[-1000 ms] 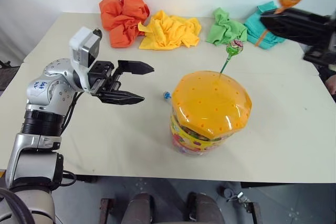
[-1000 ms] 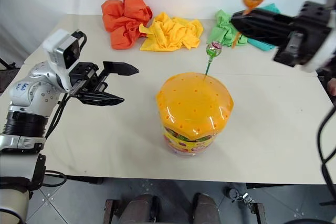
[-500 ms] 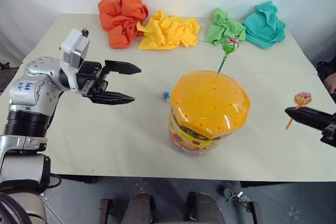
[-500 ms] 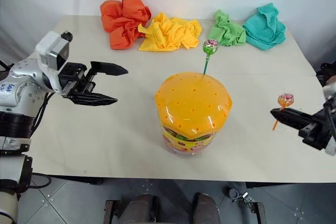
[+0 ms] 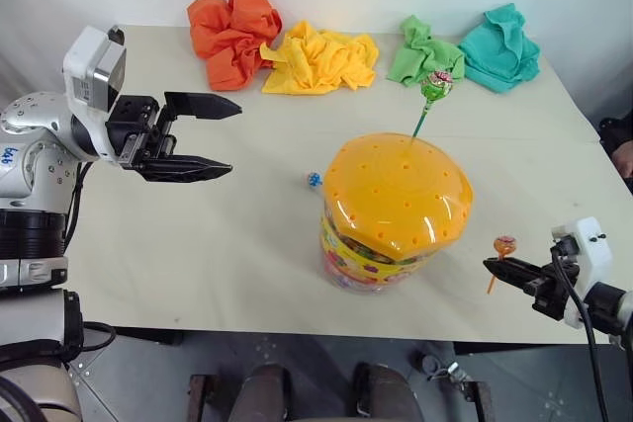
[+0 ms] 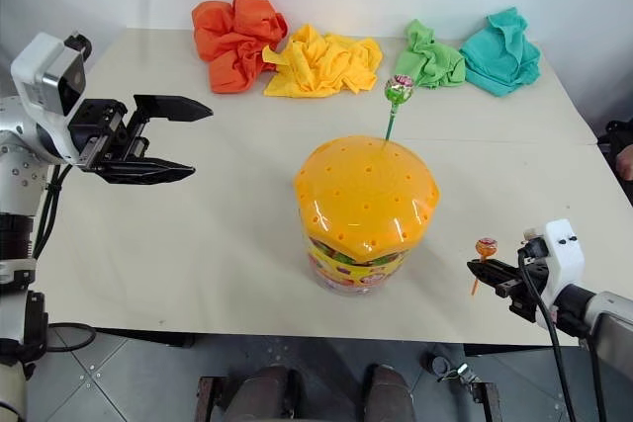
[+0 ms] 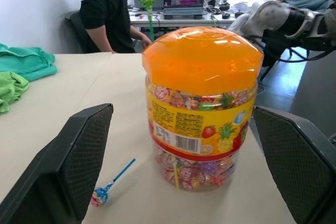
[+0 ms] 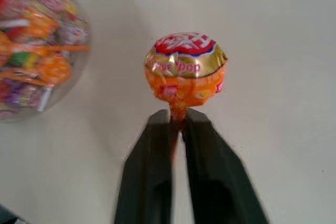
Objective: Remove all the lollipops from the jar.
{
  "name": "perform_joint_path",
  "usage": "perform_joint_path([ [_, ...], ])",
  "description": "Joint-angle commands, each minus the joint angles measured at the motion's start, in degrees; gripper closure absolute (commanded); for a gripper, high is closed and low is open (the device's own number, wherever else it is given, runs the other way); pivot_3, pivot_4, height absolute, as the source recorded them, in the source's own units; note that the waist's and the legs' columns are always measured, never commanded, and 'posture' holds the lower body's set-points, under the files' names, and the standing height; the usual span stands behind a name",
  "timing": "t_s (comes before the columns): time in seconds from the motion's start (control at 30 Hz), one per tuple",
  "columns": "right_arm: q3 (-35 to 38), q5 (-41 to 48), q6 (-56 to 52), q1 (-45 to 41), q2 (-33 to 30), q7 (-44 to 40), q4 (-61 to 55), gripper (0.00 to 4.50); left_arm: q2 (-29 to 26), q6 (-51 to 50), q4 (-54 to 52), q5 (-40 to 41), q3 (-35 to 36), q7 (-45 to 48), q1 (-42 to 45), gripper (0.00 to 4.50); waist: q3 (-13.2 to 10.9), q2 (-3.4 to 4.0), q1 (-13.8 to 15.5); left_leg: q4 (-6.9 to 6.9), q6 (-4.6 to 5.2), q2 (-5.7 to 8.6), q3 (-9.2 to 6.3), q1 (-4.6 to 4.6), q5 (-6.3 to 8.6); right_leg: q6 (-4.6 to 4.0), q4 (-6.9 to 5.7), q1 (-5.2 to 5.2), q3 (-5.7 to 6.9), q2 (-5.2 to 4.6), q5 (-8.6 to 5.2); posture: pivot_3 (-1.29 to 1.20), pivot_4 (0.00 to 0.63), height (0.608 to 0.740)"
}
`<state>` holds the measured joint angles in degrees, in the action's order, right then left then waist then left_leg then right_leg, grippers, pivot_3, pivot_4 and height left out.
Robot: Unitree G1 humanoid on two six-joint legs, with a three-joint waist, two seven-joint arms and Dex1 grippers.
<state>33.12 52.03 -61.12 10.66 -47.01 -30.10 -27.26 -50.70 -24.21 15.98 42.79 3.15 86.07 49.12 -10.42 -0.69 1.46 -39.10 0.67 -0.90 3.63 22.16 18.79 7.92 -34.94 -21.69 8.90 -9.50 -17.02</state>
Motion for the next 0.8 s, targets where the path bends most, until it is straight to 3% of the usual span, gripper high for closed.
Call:
perform_joint_path([
  [0.03, 0.2, -0.8, 1.9, -0.2, -0.4, -1.4, -0.3, 2.78, -0.9, -0.7, -2.7, 1.1, 2.4, 4.7, 0.2, 0.00, 0.0, 0.00, 0.0, 0.00, 0.00, -0.01, 0.00, 0.00, 0.00, 0.00, 0.00, 0.00, 0.02, 0.00, 0.00, 0.00, 0.150, 0.740],
  [0.3, 5.3, 0.9, 3.5, 0.2, -1.7, -4.3, -2.6, 0.05, -1.1, -1.6, -2.4, 0.5, 3.5, 4.2, 0.3, 0.00, 0.0, 0.00, 0.0, 0.00, 0.00, 0.00, 0.00, 0.00, 0.00, 0.00, 0.00, 0.00, 0.01, 0.00, 0.00, 0.00, 0.150, 0.740],
  [0.47, 13.7, 5.6, 2.3, -1.1, -6.5, -6.9, -6.7, 0.02, -1.6, -1.7, -1.4, -0.4, 4.2, 3.4, -0.1, 0.00, 0.0, 0.01, 0.0, 0.00, 0.00, 0.00, -0.01, 0.00, 0.00, 0.00, 0.00, 0.00, 0.01, 0.00, 0.00, 0.00, 0.150, 0.740],
  [0.6, 16.3, 9.9, 0.7, -6.1, -12.2, -7.0, -6.4, 0.02, -2.4, -0.9, 0.4, -1.4, 5.7, 3.1, -0.8, 0.00, 0.0, 0.01, -0.1, 0.01, 0.00, -0.01, -0.01, -0.03, 0.00, 0.00, 0.00, 0.00, 0.01, 0.00, 0.00, 0.00, 0.150, 0.740],
  [0.7, 13.3, 12.9, 1.6, -14.0, -15.8, -6.4, -3.9, 0.02, -2.6, -1.3, 0.4, -1.2, 6.2, 3.5, -2.2, 0.00, 0.0, 0.02, -0.3, 0.02, -0.01, -0.02, 0.00, -0.03, 0.00, -0.01, 0.00, 0.00, 0.00, 0.01, -0.01, 0.00, 0.150, 0.740],
  [0.8, 4.1, 14.4, 3.6, -25.6, -18.2, -7.4, -0.5, 0.02, -1.3, -0.7, 0.5, -1.5, 5.8, 3.4, -2.3, 0.00, 0.0, 0.02, -0.3, 0.01, -0.01, -0.02, -0.01, -0.03, 0.00, -0.01, 0.01, 0.01, 0.01, 0.01, 0.00, 0.00, 0.150, 0.740],
])
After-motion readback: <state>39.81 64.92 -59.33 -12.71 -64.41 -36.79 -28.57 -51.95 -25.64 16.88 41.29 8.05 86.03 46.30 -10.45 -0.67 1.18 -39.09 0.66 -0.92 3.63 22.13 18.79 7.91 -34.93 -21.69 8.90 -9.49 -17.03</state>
